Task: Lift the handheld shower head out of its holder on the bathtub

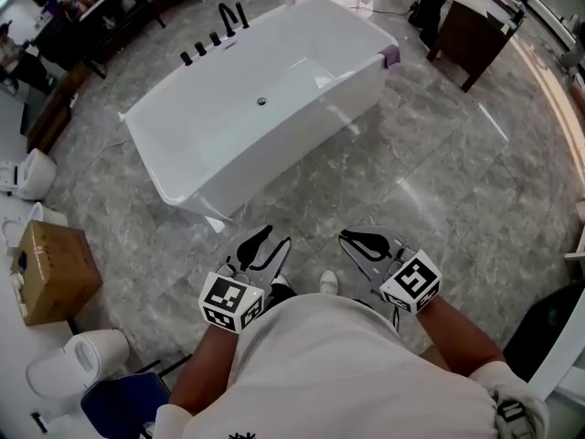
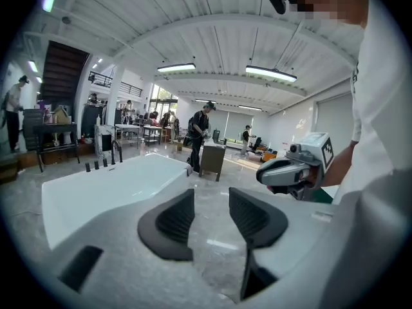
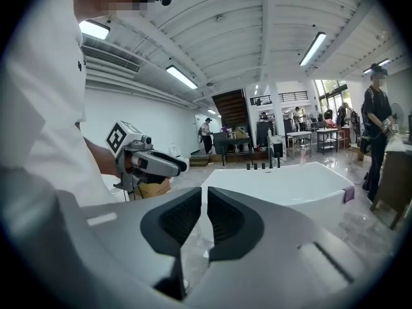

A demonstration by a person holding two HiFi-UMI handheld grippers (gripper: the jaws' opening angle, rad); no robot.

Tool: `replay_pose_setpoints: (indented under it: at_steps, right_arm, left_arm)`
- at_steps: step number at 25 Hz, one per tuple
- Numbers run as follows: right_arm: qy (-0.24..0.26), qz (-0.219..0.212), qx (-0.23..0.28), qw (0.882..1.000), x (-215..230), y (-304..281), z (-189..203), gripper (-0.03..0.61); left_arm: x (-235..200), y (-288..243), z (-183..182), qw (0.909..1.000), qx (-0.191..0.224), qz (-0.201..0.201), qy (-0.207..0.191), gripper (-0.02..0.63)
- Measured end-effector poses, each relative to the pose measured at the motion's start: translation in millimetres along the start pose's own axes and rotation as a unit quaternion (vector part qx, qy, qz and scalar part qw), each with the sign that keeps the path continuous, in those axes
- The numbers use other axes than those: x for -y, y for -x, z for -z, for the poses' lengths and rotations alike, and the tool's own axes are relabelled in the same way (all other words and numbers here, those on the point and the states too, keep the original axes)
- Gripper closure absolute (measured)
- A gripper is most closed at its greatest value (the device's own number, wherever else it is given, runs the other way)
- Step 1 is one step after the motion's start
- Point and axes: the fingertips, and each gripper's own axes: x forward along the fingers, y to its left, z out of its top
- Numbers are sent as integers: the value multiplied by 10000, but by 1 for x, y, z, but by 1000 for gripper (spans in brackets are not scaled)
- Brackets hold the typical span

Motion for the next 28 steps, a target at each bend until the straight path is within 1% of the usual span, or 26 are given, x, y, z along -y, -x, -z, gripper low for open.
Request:
replay_pose_setpoints:
  at_steps: [3, 4, 7, 8, 10, 14, 18, 22, 28]
  right_arm:
    - [-39, -4, 8, 10000, 8, 11, 9, 499]
    - [-65, 3, 3, 10000, 11, 15, 13, 493]
    - [-187, 23, -61, 9998, 16, 26, 25, 492]
    - [-228, 32, -77, 9997, 17, 27, 27, 495]
    - [-289, 89, -101, 9995, 23, 27, 31, 517]
    - [-376, 302, -172, 9987, 58, 24, 37, 528]
    - [-453, 613, -315, 9966, 107, 10, 38, 540]
    - [-496, 825, -406, 9945, 167, -15, 14, 551]
    - [-450, 886, -514, 9937, 244, -72, -23, 557]
  left_arm:
    - [-5, -12, -8, 9997, 126, -204, -47, 400]
    - [-8, -17, -11, 9994, 169, -290, -30, 377]
    - [-17, -28, -18, 9988, 188, -444, 48, 324]
    - [-21, -32, -20, 9987, 180, -477, 30, 316]
    - [-34, -41, -26, 9985, 169, -526, -14, 290]
    - [-63, -83, -39, 9986, 204, -476, 75, 276]
    - [-103, -132, -55, 9985, 315, -424, 117, 278]
    - [-147, -189, -80, 9992, 263, -278, 121, 278]
    - [-205, -255, -120, 9997, 239, -90, 67, 278]
